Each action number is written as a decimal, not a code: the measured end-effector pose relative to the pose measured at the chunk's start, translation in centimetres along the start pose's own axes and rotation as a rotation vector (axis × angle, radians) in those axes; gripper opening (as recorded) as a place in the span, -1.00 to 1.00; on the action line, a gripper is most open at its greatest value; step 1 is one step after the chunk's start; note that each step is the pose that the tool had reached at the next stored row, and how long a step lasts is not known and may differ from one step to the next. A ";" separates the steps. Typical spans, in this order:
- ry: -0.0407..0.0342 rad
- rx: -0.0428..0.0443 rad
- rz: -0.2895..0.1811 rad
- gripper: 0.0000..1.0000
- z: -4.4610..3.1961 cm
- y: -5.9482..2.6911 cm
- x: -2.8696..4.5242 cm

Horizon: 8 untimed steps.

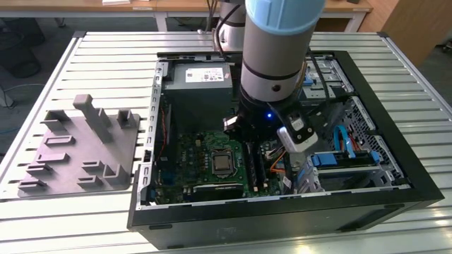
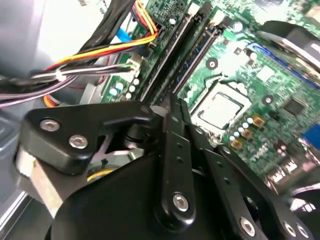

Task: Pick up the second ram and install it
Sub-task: 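Insert the second ram into the second slot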

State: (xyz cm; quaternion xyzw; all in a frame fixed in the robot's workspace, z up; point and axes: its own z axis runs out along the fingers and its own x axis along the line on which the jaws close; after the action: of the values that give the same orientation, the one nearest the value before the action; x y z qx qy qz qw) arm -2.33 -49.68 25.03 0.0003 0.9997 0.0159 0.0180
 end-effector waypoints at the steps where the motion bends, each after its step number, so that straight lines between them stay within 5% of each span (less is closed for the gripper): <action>1: 0.0001 0.0009 0.000 -0.80 -0.37 0.07 -0.01; 5: 0.0000 0.0024 0.000 -0.80 -1.66 0.28 -0.06; 8: -0.0001 0.0019 0.000 -0.80 -1.68 0.29 -0.06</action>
State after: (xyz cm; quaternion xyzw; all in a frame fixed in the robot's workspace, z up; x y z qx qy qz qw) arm -2.33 -49.45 26.72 0.0003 0.9997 0.0150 0.0181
